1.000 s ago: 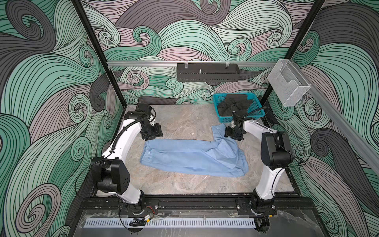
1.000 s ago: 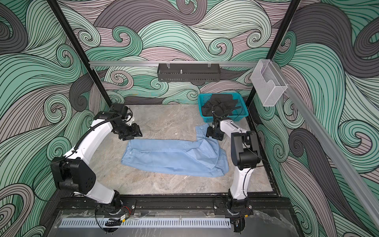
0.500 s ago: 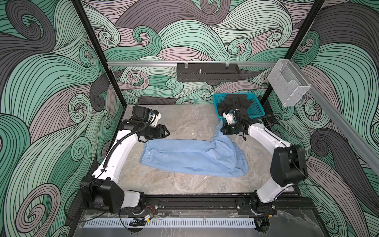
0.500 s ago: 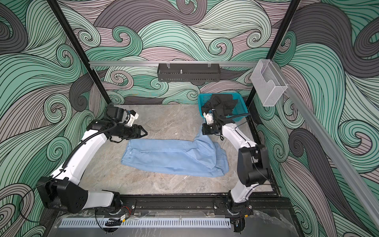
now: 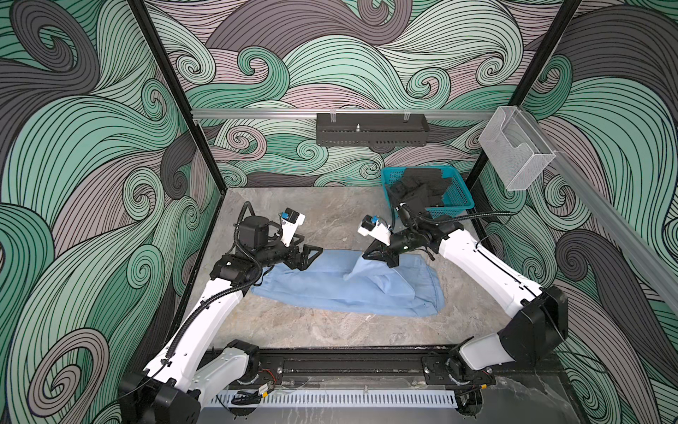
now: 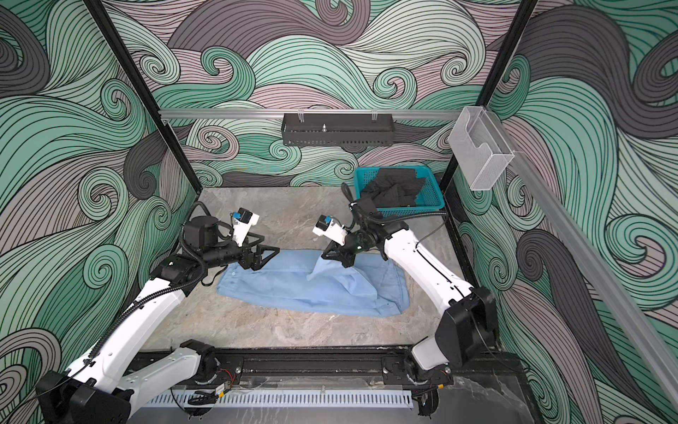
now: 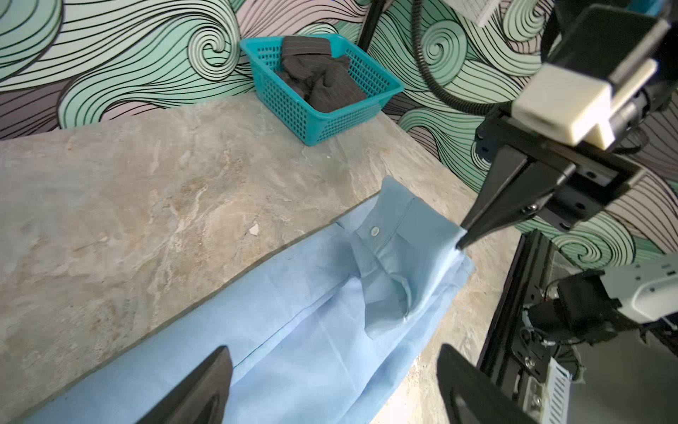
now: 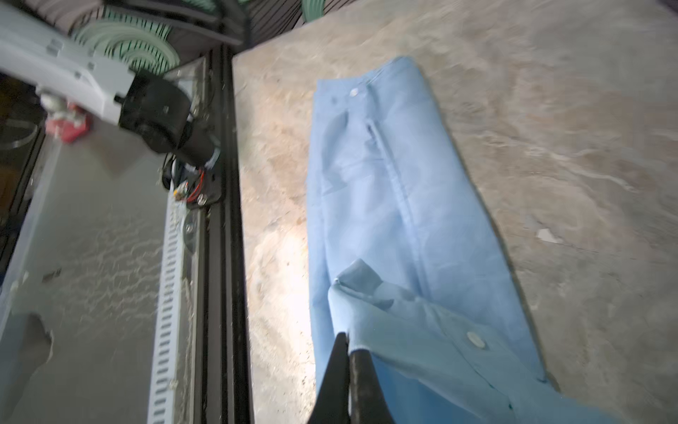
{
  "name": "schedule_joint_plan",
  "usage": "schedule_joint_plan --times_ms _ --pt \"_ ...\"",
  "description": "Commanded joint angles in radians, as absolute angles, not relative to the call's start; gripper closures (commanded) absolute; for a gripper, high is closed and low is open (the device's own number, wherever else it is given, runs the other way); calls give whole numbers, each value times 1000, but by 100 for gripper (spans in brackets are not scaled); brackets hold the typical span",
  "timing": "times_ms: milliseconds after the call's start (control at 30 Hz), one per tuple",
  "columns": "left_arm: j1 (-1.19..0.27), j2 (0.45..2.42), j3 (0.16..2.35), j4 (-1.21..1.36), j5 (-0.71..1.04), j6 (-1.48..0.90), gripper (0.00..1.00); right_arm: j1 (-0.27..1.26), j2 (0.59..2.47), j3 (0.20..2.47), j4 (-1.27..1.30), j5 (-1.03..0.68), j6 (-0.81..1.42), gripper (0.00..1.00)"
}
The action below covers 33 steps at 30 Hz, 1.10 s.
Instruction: Fold and stack the long sleeve shirts
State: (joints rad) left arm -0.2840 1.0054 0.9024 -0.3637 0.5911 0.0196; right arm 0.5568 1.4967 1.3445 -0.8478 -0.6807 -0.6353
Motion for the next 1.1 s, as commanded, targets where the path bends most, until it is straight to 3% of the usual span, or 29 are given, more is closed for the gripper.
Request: schedule_joint_plan --times_ms 0,300,567,600,633,700,867,1067 --pt "-295 977 889 -318 606 77 11 617 1557 1334 -1074 -501 -791 100" --pt "-321 996 881 -375 592 83 18 650 1629 1205 -1134 -115 -641 100" --pt "-468 1093 862 -386 479 162 14 625 1587 1135 -1010 -46 -570 100" --pt "-478 1106 866 -389 468 167 13 624 1559 1111 -977 -46 -564 87" --pt "-481 1114 874 -395 462 169 13 621 1523 1086 -949 -79 -557 62" --pt "-482 1116 877 -394 459 171 12 615 1451 1043 -892 -144 -519 44" --pt "-490 1164 878 -375 487 230 11 526 1298 992 -786 -292 -406 32" --pt "-528 1388 1005 -436 576 387 11 455 1262 995 -672 -399 -307 33"
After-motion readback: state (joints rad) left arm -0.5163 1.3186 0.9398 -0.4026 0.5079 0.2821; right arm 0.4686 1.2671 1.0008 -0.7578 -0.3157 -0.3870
